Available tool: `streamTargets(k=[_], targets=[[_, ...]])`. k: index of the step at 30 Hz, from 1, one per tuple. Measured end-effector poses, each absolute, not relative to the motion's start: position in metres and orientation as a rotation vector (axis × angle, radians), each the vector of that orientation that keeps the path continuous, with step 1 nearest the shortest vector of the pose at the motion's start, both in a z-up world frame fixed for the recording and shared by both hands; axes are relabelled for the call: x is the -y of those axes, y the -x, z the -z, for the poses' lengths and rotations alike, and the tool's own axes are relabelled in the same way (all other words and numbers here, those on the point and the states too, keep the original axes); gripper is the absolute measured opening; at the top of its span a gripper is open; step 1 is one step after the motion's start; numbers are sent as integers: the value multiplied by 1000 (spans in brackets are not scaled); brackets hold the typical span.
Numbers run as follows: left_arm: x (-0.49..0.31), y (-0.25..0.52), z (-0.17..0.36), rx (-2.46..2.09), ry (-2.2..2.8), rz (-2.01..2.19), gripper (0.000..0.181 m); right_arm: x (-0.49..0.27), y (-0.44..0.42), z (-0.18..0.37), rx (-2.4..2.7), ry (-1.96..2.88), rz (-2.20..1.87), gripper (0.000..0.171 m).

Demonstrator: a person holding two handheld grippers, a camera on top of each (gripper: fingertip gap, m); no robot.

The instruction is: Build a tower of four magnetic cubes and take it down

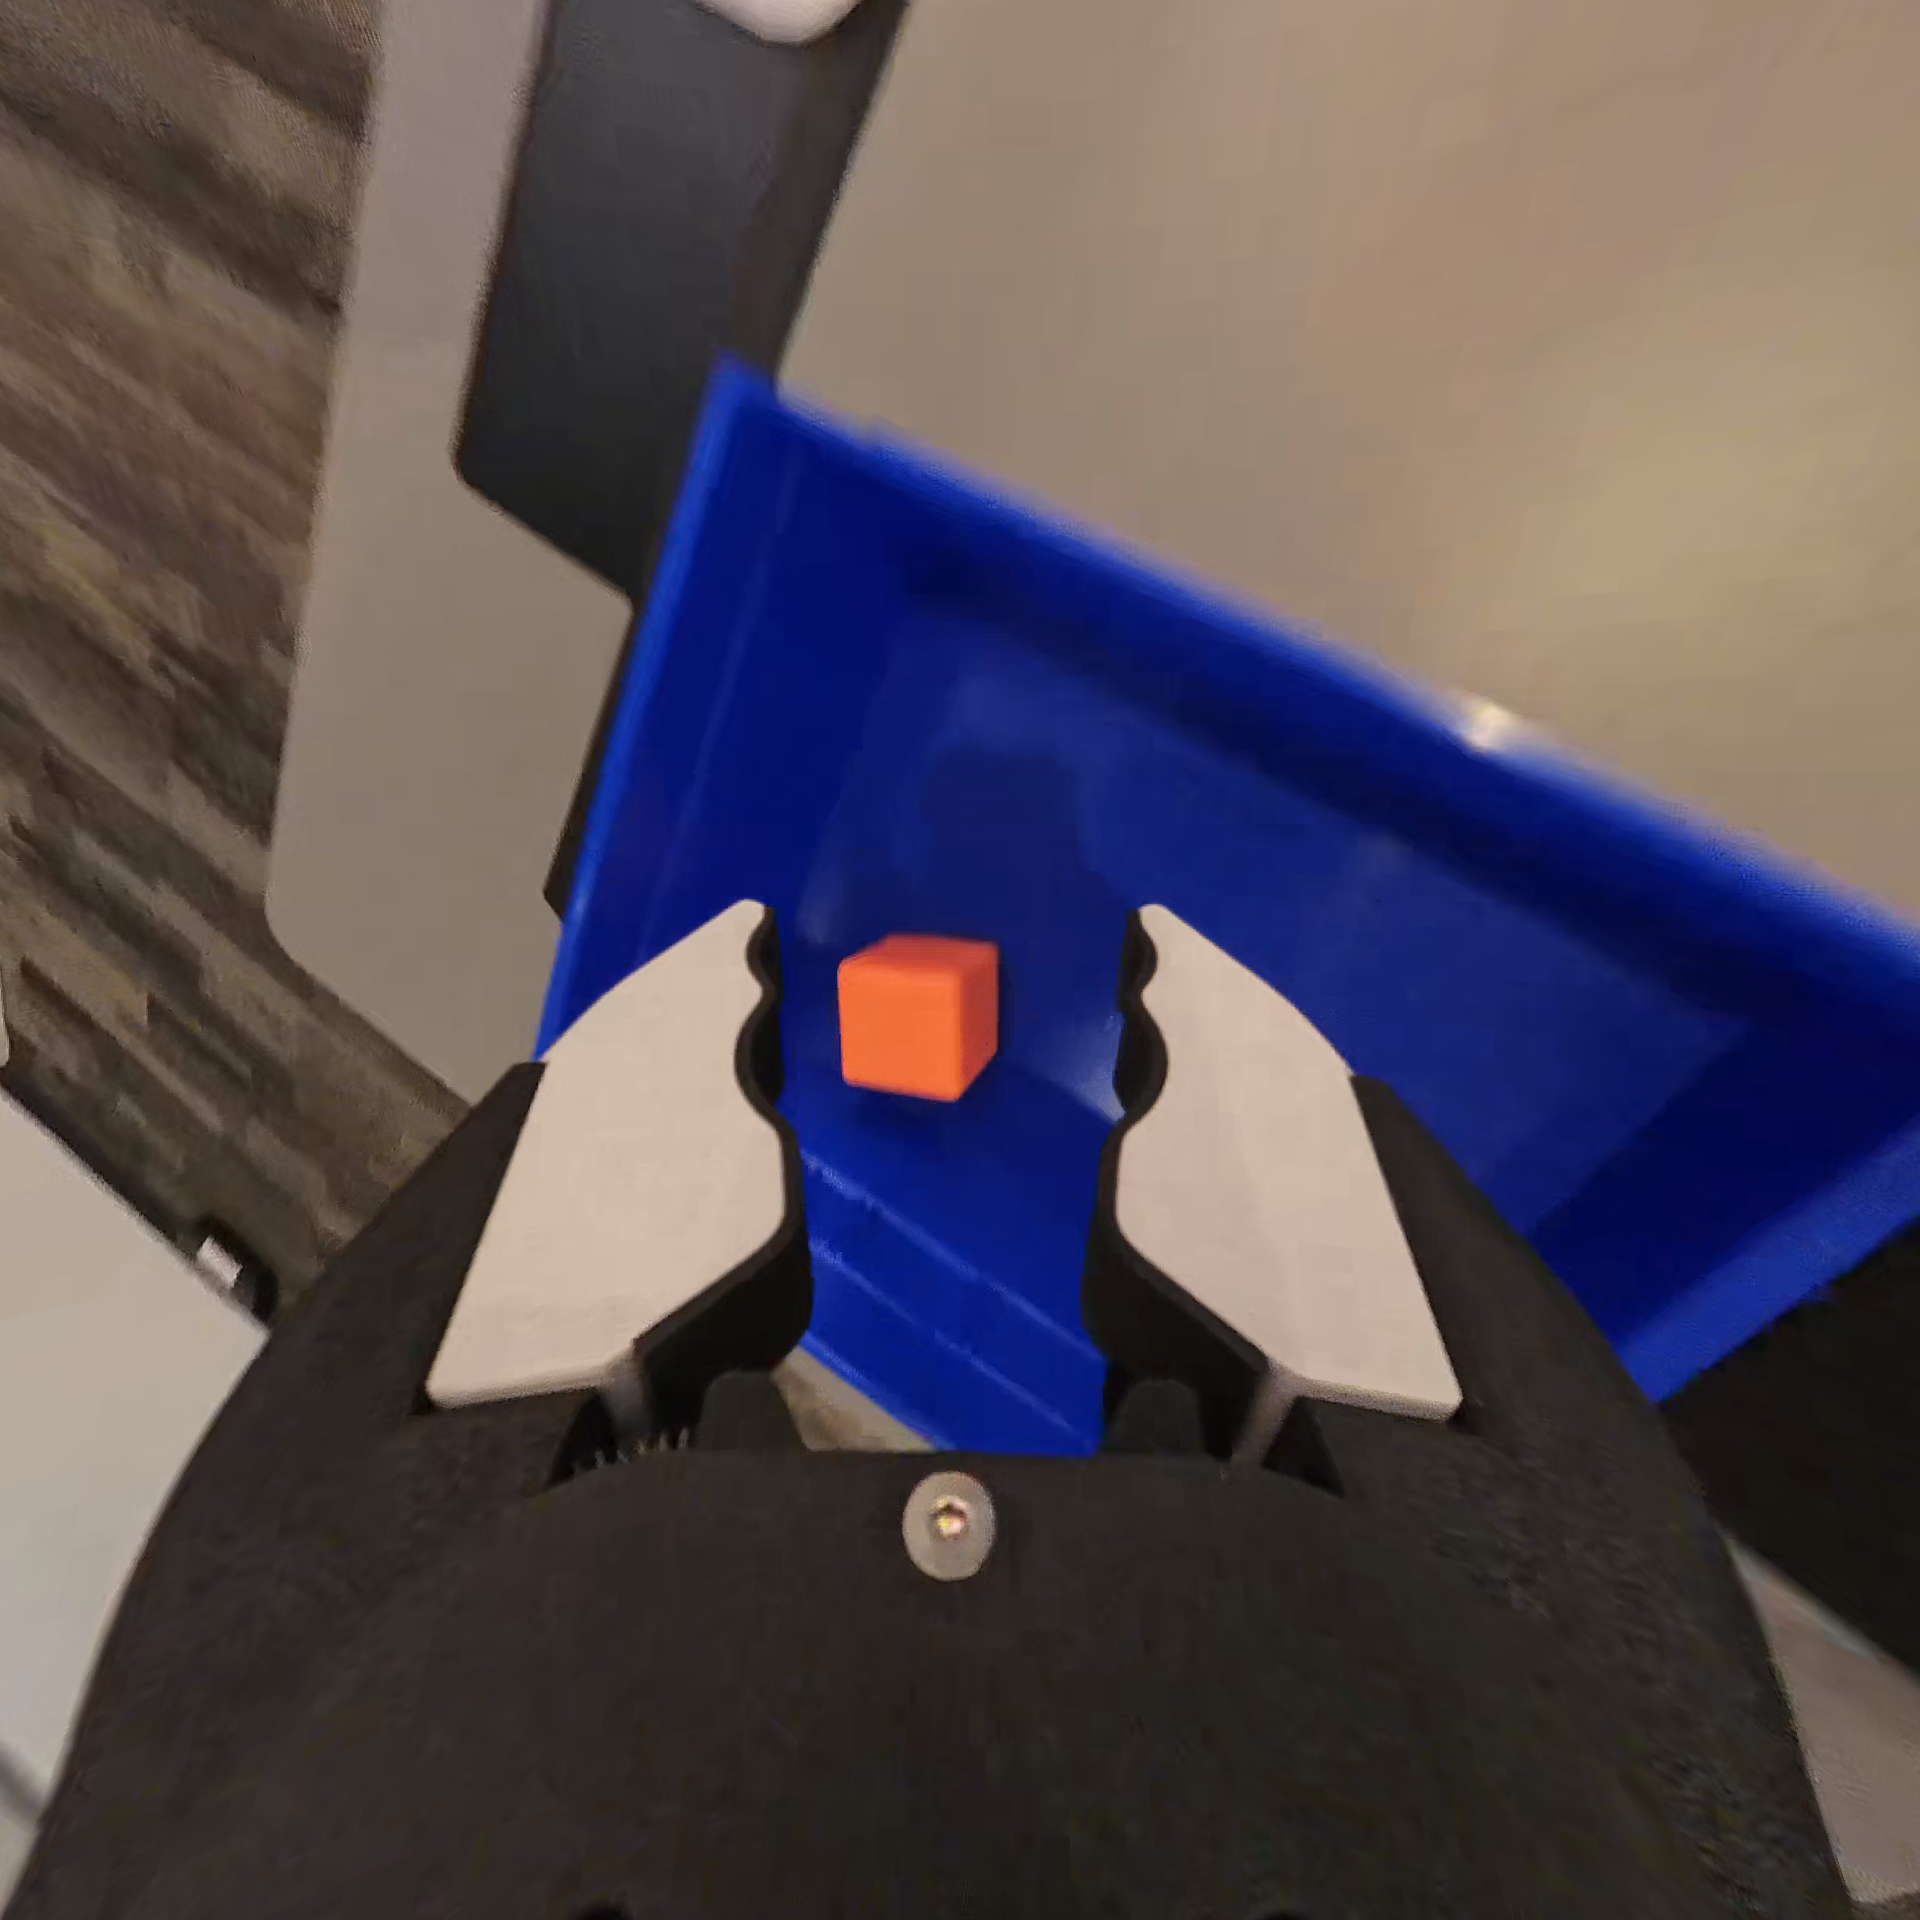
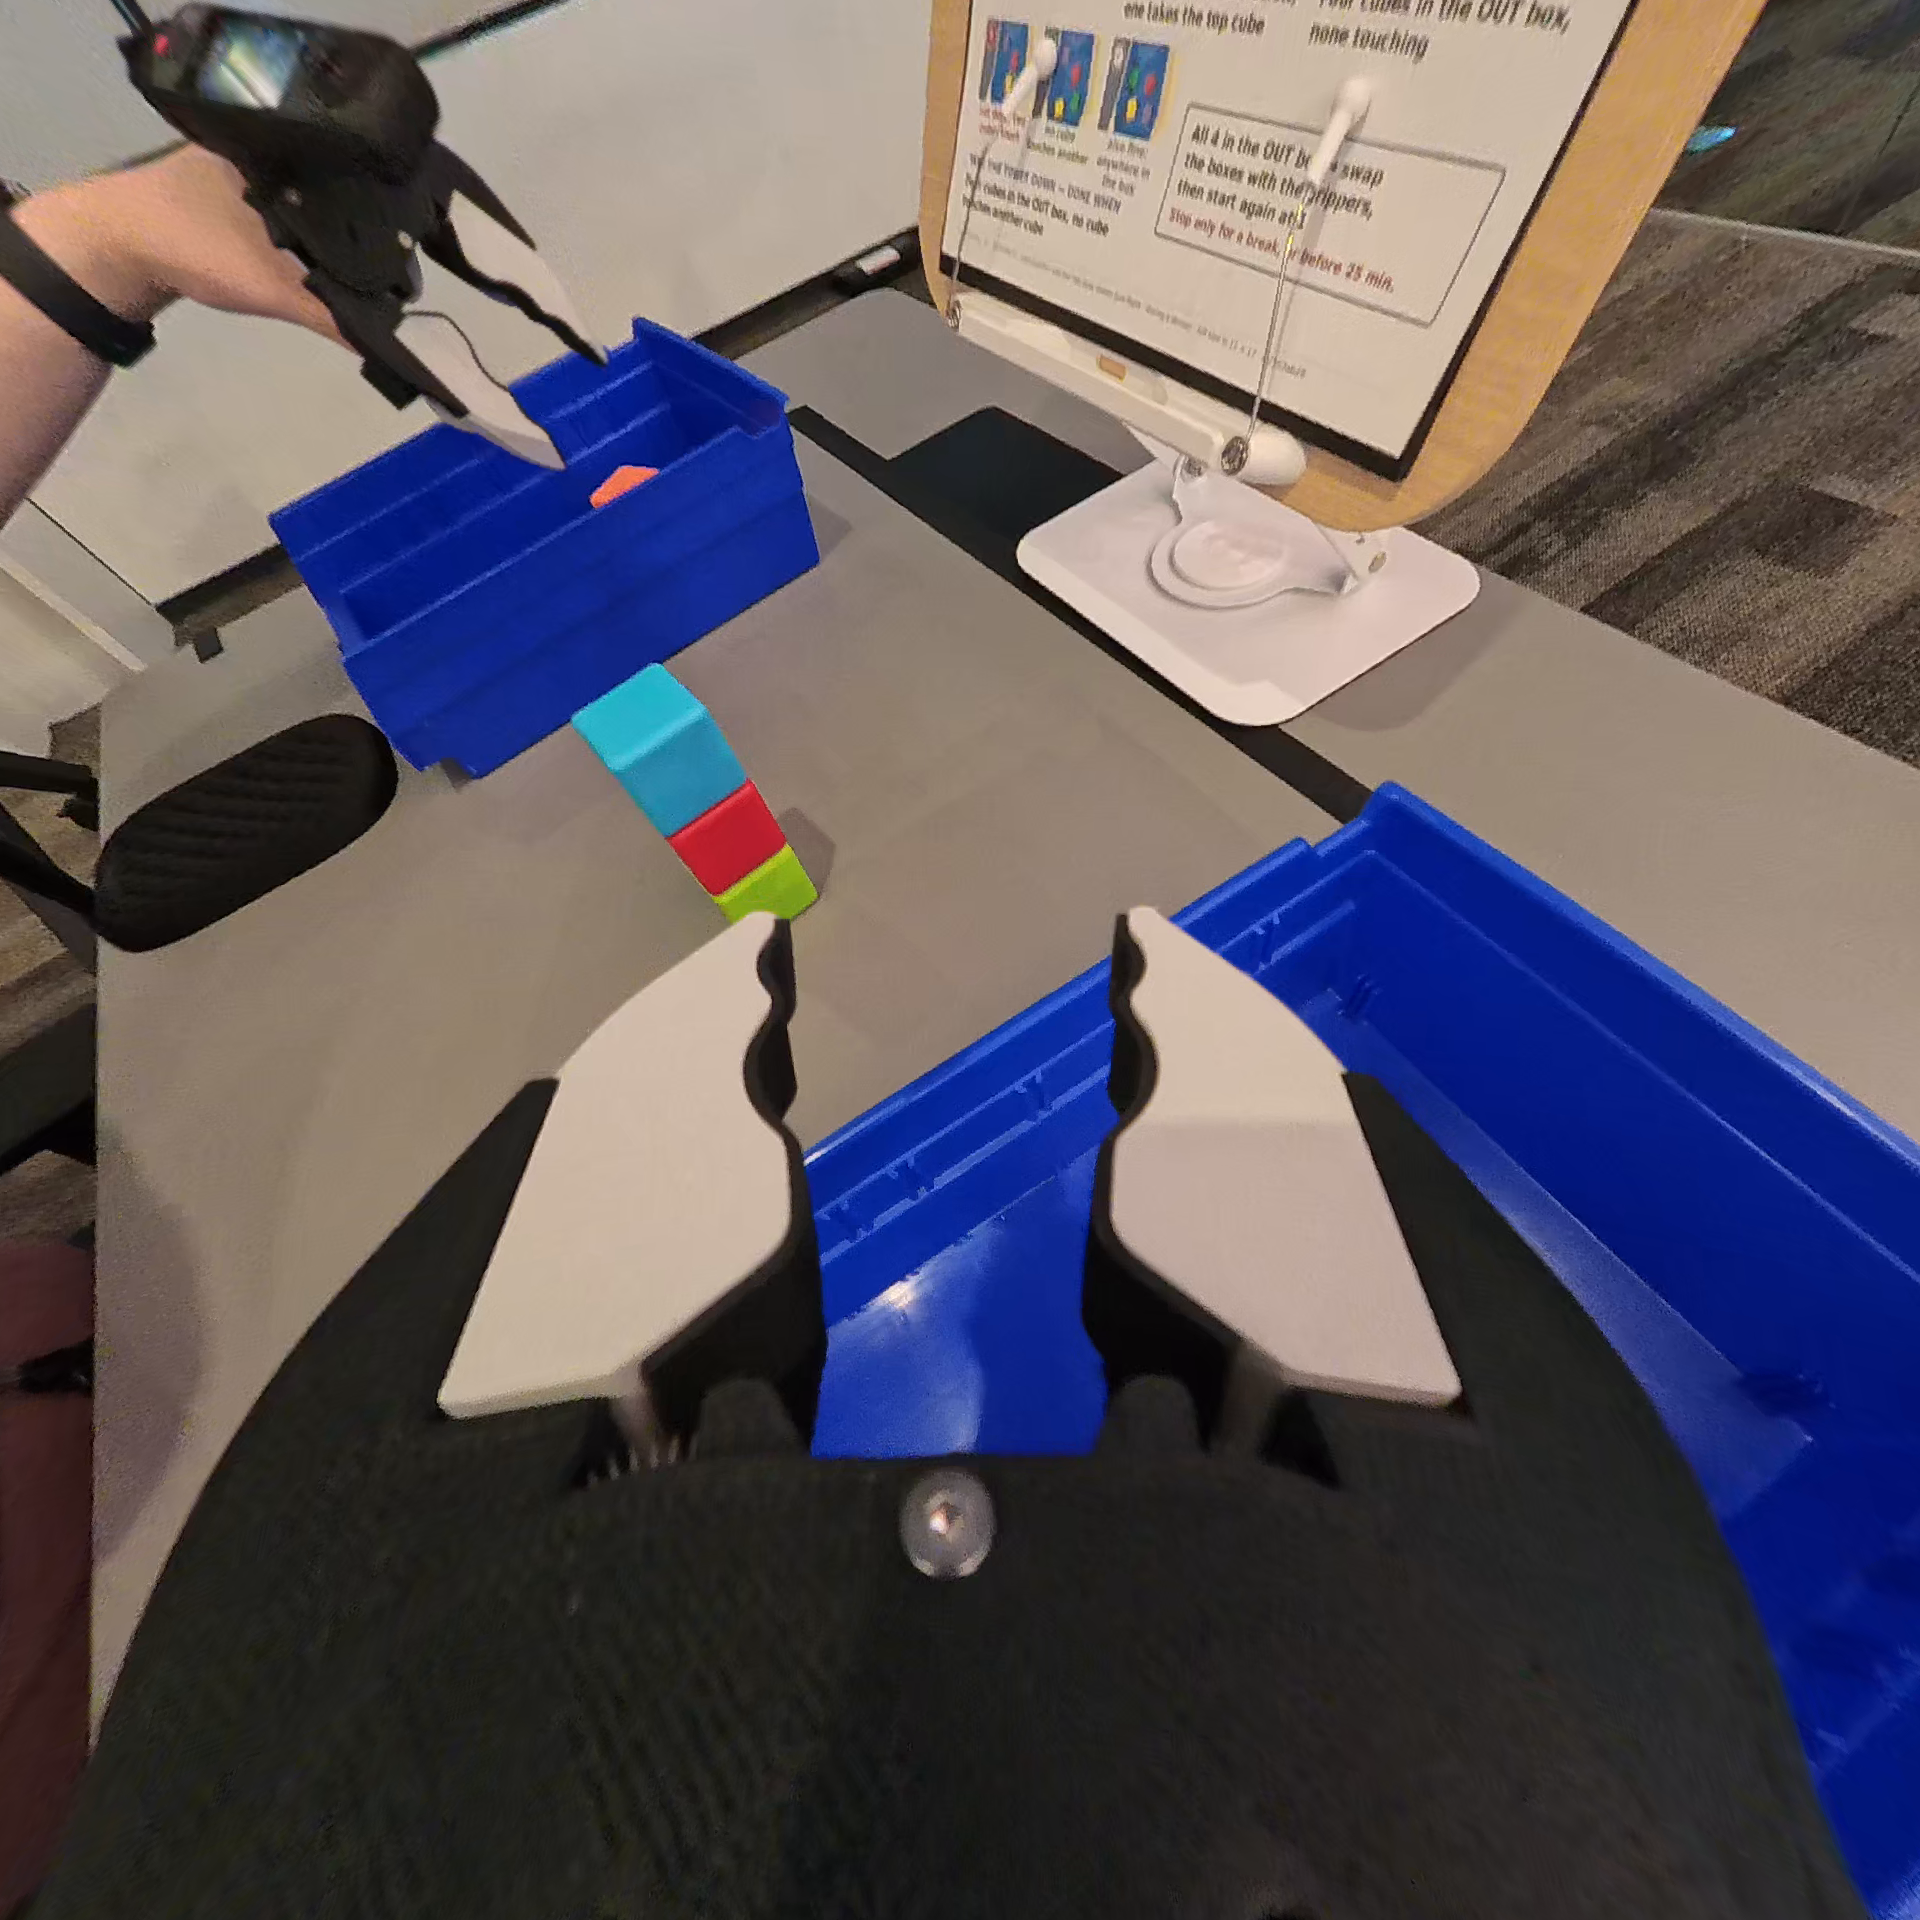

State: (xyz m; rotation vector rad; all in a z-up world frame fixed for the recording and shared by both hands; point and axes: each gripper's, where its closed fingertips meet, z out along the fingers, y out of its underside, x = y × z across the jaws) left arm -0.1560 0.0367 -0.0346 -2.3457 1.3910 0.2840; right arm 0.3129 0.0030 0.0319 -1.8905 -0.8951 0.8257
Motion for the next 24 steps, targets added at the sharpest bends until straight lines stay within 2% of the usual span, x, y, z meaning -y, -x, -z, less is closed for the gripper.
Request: streamTargets(k=[3,6,14,20,24], targets=[[-35,205,77,-1424,2494,-405,59,-7,-312,-23,905,1927,-797,59],[-41,225,105,-1357,2596,-357,65,-10,-311,-14,913,1965,-764,59],[-49,246,138,-1428,2629,-448,57,-13,-307,1,959,2016,-726,59],[-48,245,128,-1401,2604,-467,52,-11,-304,7,1002,2031,-710,60],[-46,230,77,-1367,2495,-508,51,-10,-302,4,1008,2015,-720,60]])
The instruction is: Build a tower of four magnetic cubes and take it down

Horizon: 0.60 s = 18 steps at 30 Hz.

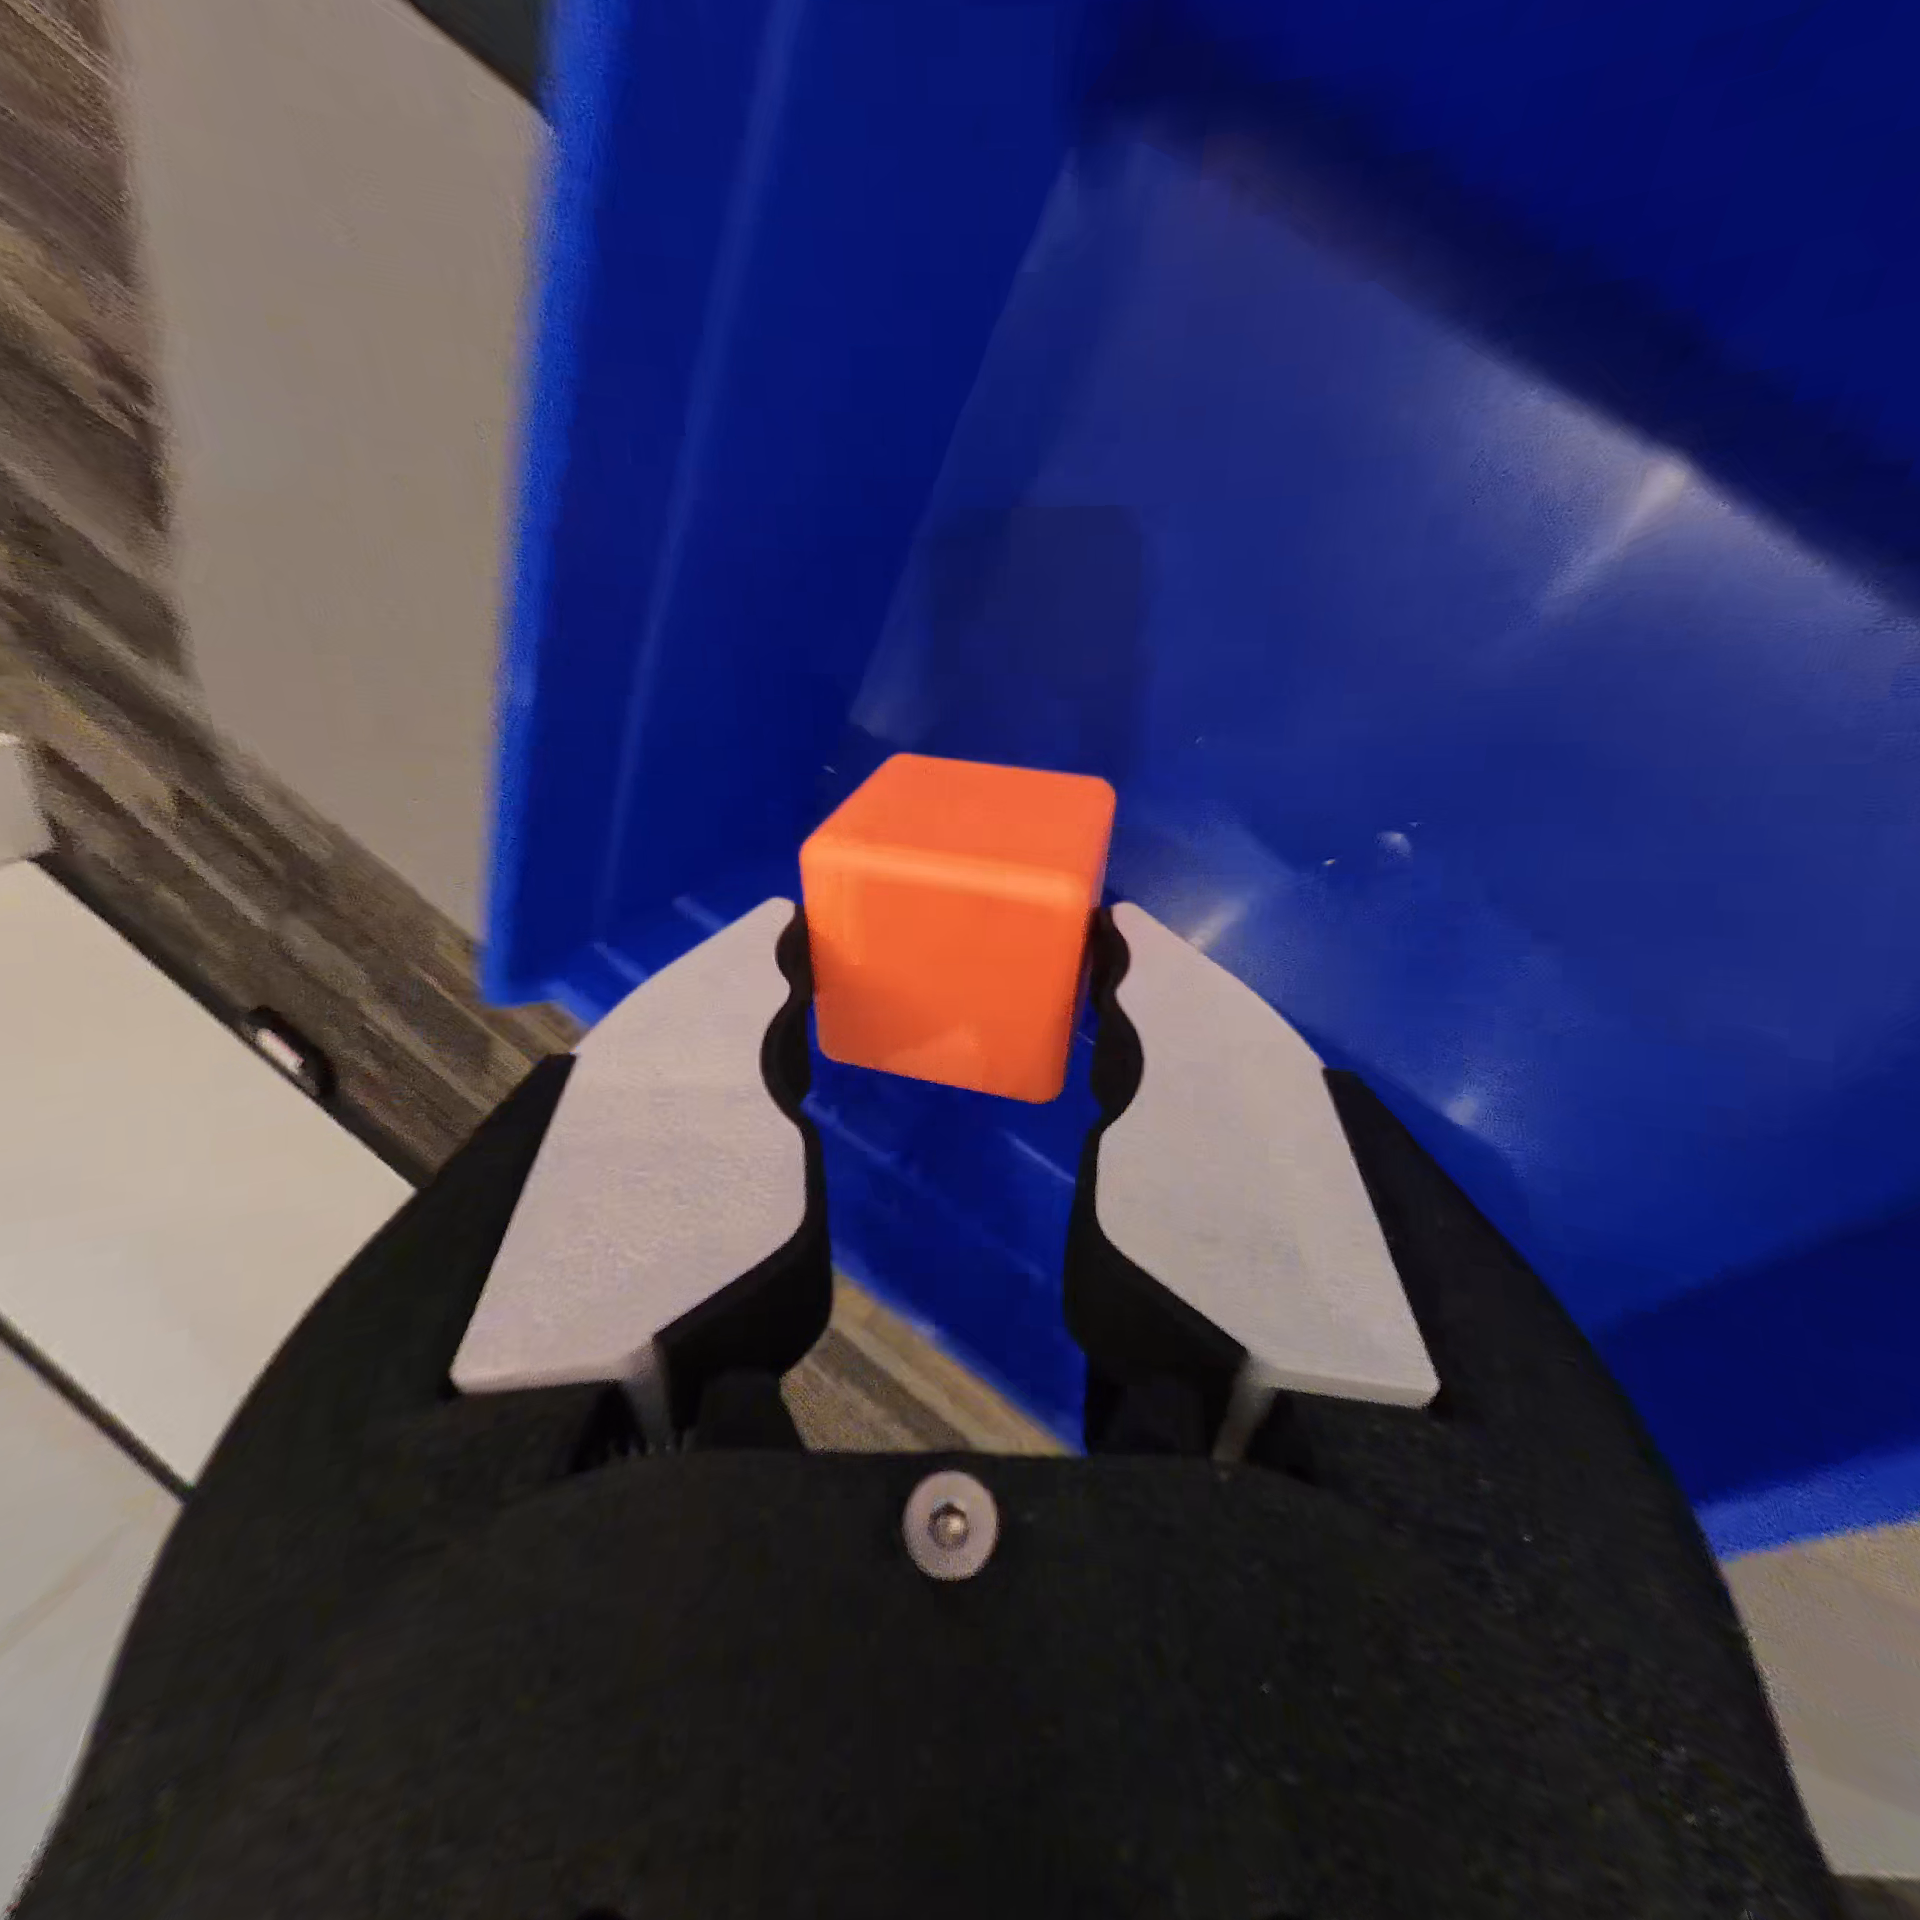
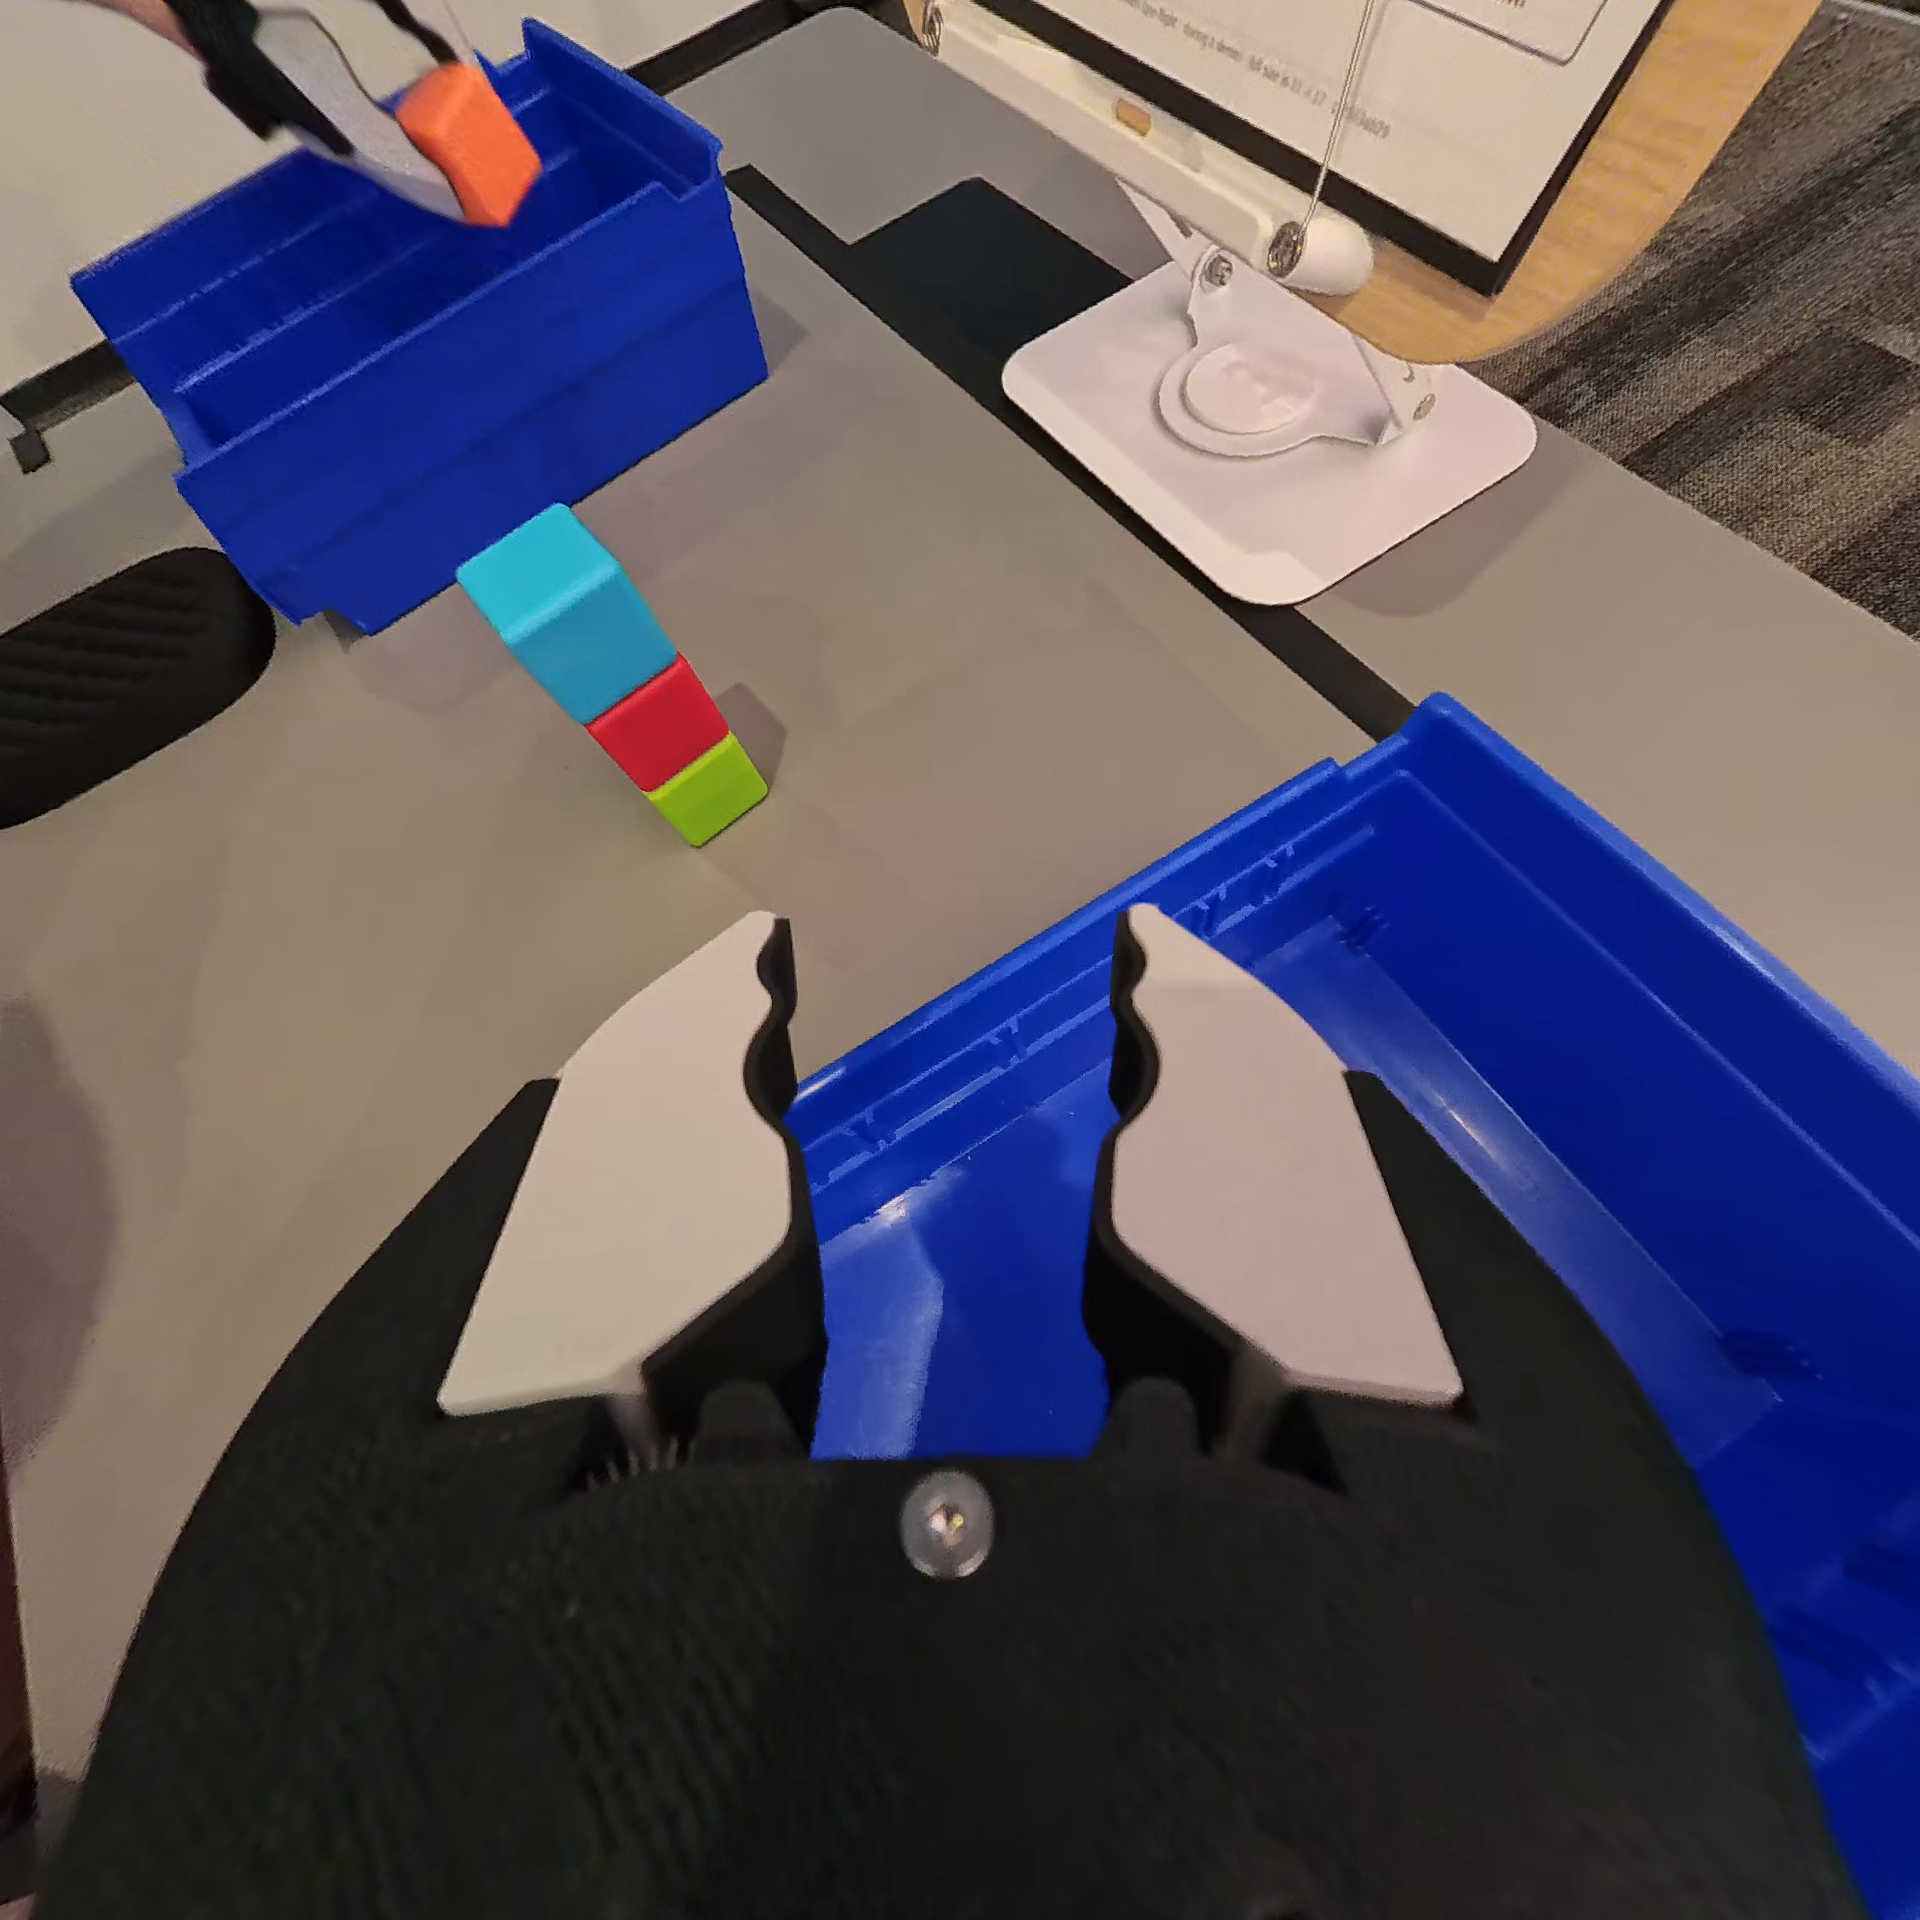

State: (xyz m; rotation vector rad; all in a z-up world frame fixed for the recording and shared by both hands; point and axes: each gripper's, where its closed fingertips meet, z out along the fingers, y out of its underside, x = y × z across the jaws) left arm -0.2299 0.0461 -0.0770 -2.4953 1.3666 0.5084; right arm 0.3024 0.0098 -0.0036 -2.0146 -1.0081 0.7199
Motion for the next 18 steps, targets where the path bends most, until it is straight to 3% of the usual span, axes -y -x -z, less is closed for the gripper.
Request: streamTargets(k=[5,8,13,18], targets=[[-28,132,-20,-1389,2239,-417,51,-8,-301,-1,1009,1997,-727,60],[-2,48,-47,-1482,2128,-312,51,-5,-300,-2,1020,1992,-722,60],[38,-64,-34,-1731,2013,-155,51,-1,-299,-3,1037,1984,-727,60],[41,-100,-5,-1894,1965,-264,51,1,-298,-5,1042,1972,-751,60]])
